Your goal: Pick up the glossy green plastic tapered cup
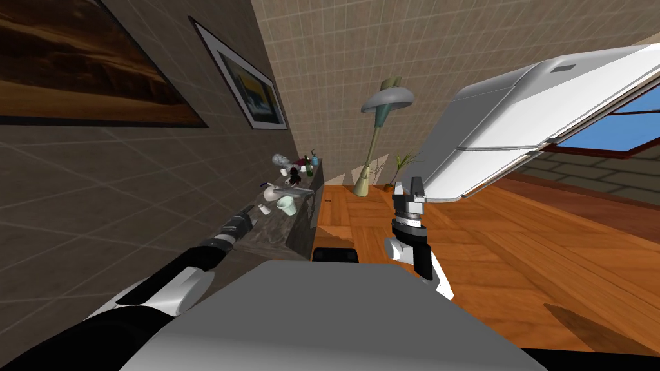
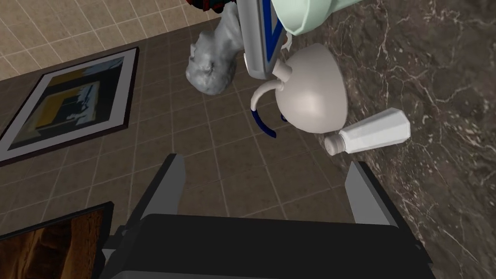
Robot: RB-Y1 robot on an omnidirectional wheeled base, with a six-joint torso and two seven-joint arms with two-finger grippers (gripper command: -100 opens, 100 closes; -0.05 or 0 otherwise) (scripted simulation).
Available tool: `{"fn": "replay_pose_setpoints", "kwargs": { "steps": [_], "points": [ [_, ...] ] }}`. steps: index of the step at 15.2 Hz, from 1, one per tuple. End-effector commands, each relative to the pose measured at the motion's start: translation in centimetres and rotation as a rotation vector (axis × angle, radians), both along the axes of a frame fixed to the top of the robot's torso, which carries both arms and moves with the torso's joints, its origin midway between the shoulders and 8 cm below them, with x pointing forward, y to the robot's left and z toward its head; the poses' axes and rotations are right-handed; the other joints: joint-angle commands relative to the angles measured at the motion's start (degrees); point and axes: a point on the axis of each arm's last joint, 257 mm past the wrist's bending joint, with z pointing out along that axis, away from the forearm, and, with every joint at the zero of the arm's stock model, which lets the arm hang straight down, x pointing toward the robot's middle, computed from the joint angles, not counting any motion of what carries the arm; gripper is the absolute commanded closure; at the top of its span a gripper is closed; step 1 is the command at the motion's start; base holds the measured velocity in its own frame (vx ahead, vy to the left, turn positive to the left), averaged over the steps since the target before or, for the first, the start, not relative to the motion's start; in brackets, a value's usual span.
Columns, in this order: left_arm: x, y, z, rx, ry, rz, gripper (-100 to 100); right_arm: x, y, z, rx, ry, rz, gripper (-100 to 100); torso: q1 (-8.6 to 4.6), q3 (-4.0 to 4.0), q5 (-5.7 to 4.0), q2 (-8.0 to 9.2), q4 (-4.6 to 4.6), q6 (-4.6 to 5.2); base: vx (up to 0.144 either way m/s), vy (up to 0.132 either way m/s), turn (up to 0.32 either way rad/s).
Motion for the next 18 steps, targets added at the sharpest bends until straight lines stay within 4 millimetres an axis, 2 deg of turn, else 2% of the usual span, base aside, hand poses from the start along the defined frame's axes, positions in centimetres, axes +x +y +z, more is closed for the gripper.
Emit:
{"fn": "replay_pose_setpoints", "kwargs": {
  "steps": [1, 9, 18],
  "points": [
    [-0.6, 0.8, -0.7, -0.011, 0.06, 0.012, -100, 0.0, 0.0, 0.0, 0.0, 0.0, 0.0, 0, 0.0, 0.0, 0.0, 0.0, 0.0, 0.0, 0.061, -0.012, -0.036],
    [-2.8, 2.6, -2.8, -0.039, 0.237, 0.049, -100, 0.0, 0.0, 0.0, 0.0, 0.0, 0.0, 0, -0.02, 0.02, 0.0, 0.03, 0.01, 0.0, 0.062, -0.015, -0.047],
    [-5.2, 3.6, -4.7, -0.061, 0.424, 0.082, -100, 0.0, 0.0, 0.0, 0.0, 0.0, 0.0, 0, -0.01, -0.02, 0.0, -0.04, -0.01, 0.02, 0.064, -0.01, -0.049]
  ]
}}
